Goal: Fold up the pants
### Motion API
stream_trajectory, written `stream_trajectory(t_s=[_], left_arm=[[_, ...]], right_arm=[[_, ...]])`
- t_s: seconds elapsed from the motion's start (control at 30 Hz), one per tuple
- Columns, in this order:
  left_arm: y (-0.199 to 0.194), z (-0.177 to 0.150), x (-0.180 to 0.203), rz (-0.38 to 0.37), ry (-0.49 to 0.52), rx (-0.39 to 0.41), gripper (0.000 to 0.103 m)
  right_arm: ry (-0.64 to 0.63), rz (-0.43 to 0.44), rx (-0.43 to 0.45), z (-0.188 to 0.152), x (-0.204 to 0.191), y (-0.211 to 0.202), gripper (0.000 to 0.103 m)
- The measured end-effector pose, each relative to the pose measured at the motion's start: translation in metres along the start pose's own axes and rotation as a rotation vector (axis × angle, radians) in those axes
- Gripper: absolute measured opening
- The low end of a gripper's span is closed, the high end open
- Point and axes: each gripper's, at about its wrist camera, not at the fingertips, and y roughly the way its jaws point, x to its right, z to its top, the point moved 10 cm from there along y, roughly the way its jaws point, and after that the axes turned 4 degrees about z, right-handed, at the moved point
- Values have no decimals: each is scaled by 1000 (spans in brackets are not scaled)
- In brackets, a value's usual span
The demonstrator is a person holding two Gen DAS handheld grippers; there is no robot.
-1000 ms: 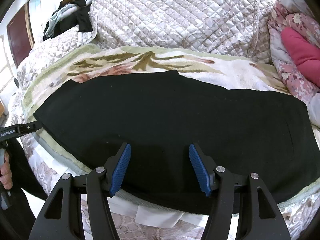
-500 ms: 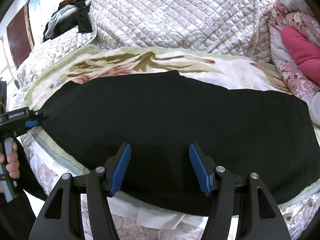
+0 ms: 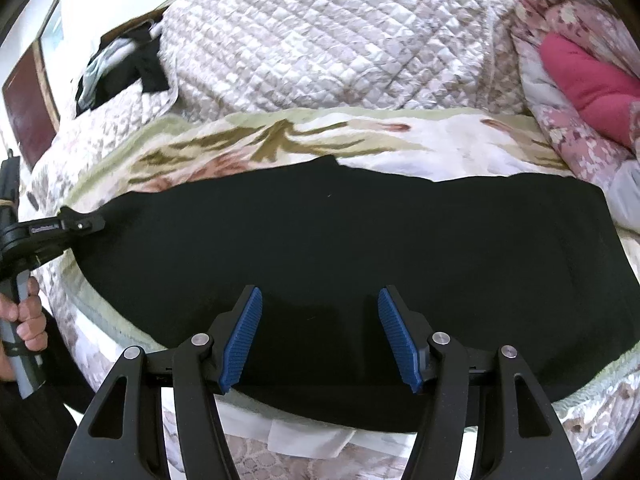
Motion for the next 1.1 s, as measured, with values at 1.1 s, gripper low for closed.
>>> stream_trajectory(t_s=[1.1], left_arm=[[-7,-66,197,-443,449,-140,42]], right_arm=[[261,-44,79,14,73,-32,61]])
